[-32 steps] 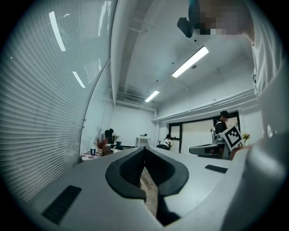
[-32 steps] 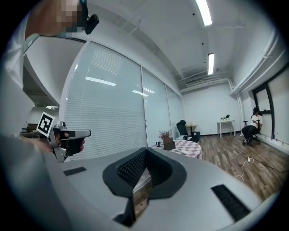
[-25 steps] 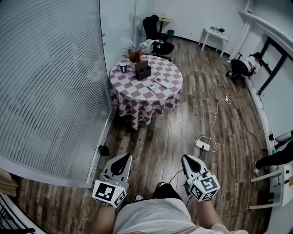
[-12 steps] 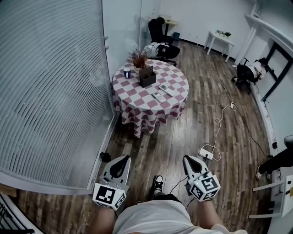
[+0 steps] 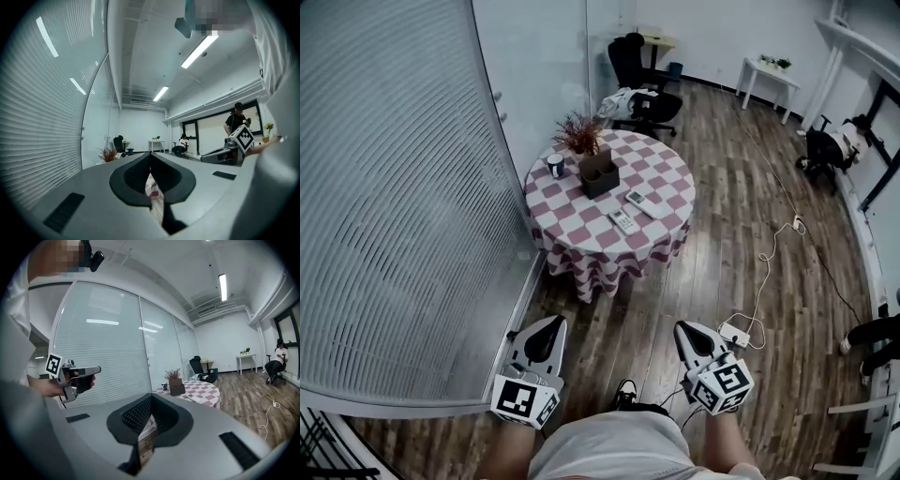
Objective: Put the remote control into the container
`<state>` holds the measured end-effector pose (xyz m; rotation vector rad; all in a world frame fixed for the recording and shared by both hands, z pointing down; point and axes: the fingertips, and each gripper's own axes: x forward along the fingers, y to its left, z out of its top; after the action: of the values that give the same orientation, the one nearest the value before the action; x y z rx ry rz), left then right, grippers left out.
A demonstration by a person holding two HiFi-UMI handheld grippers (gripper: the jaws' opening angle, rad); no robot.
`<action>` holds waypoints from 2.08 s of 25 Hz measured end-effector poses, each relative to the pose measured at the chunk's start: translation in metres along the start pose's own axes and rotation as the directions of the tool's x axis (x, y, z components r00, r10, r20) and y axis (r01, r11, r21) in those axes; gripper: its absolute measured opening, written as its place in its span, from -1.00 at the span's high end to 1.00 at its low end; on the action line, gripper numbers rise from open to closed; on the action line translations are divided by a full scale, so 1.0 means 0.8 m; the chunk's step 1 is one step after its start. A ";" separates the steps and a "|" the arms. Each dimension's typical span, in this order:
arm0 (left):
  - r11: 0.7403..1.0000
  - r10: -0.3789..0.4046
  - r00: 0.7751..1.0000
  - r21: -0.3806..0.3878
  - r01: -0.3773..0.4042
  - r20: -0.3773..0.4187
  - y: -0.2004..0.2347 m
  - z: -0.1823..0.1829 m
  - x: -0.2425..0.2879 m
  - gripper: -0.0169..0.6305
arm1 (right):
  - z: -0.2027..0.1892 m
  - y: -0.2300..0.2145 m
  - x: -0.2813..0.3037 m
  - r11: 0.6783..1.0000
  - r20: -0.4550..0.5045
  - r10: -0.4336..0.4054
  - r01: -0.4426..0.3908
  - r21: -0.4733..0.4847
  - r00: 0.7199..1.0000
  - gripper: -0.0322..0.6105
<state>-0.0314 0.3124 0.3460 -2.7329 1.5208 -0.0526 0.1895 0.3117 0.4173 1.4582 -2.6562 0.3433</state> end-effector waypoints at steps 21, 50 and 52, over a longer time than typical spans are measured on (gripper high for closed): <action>0.998 0.050 0.997 -0.023 -0.051 -0.056 0.062 -0.014 0.224 0.92 | 0.032 -0.168 0.165 0.998 -0.040 0.063 -0.062 0.028 0.997 0.86; 0.970 -0.175 0.976 -0.192 0.150 -0.126 0.358 -0.080 0.445 0.92 | 0.024 -0.230 0.550 0.991 -0.478 -0.112 0.062 -0.119 0.871 0.49; 0.972 -0.151 0.979 -0.201 0.122 -0.138 0.362 -0.086 0.448 0.92 | 0.003 -0.233 0.561 0.991 -0.532 -0.095 0.031 -0.128 0.842 0.40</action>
<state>-0.0914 -0.1448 0.4147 -3.0492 1.4370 -0.1253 0.1048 -0.1539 0.5275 1.1892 -2.1346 0.5000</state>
